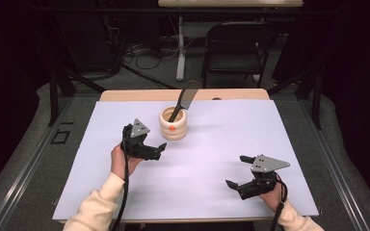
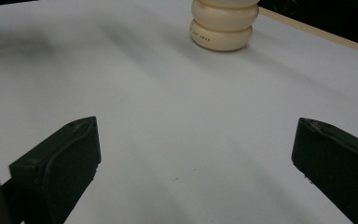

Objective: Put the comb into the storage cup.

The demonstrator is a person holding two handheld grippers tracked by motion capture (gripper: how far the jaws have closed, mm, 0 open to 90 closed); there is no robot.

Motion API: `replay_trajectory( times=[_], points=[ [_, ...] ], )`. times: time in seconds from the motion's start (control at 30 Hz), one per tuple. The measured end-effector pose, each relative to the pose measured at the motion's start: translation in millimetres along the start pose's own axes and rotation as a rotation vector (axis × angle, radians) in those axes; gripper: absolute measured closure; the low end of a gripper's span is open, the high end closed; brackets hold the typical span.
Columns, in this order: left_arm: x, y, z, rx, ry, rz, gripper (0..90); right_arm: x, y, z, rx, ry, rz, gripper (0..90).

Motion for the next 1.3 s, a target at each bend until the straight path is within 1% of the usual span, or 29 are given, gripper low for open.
replay_trajectory(
  times=[0.03, 0.4, 0.6, 0.63, 0.73, 0.8, 0.87, 1.0, 1.1, 1.2, 1.27, 1.3],
  points=[
    [0.1, -1.9, 0.5, -0.006, 0.000, -0.005, 0.0, 0.0, 0.0, 0.0, 0.000, 0.000, 0.000, 0.7],
    [2.8, -14.0, 7.2, -0.002, 0.009, -0.003, 0.0, 0.0, -0.1, -0.2, -0.002, 0.000, 0.003, 0.7],
    [4.7, -24.6, 11.3, -0.004, 0.016, 0.001, 0.0, 0.3, -0.1, -0.3, -0.001, -0.002, 0.000, 0.7],
    [4.8, -26.3, 12.4, -0.006, 0.017, -0.004, 0.0, 0.3, -0.3, -0.5, -0.003, 0.000, 0.000, 0.7],
    [5.9, -29.8, 15.1, 0.004, 0.019, 0.001, 0.0, 0.0, -0.3, -0.7, -0.004, -0.001, 0.003, 0.7],
    [5.6, -32.3, 16.6, 0.008, 0.027, 0.007, 0.0, 0.2, -0.3, -0.6, -0.004, -0.001, 0.003, 0.7],
    [5.0, -34.8, 18.6, 0.007, 0.051, -0.002, 0.0, 0.2, -0.3, -0.9, -0.004, -0.002, 0.002, 0.7],
    [7.9, -38.6, 20.1, 0.010, 0.046, -0.003, 0.0, 0.2, -0.3, -0.8, -0.003, -0.002, 0.002, 0.7],
    [8.8, -40.8, 21.4, 0.018, 0.045, 0.004, 0.0, 0.2, -0.4, -0.6, -0.005, -0.002, 0.003, 0.7],
    [9.6, -44.0, 23.5, 0.022, 0.045, 0.003, 0.0, 0.3, -0.5, -0.5, -0.004, -0.002, 0.001, 0.7],
    [11.1, -46.2, 24.4, 0.034, 0.039, 0.010, 0.0, 0.4, -0.5, -0.5, -0.004, -0.002, 0.000, 0.7],
    [11.7, -48.3, 24.9, 0.031, 0.037, 0.009, 0.0, 0.3, -0.5, -0.5, -0.004, -0.002, 0.000, 0.7]
  ],
)
Point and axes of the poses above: each handheld gripper's, and its own axes: z roughly backward along the jaws, y roughly out of its top, x roughly to its right, the point moved 10 cm from there along -z, roughly forward along the jaws, and after that the axes turned 14 degrees about -x, right-handed, at the moved point
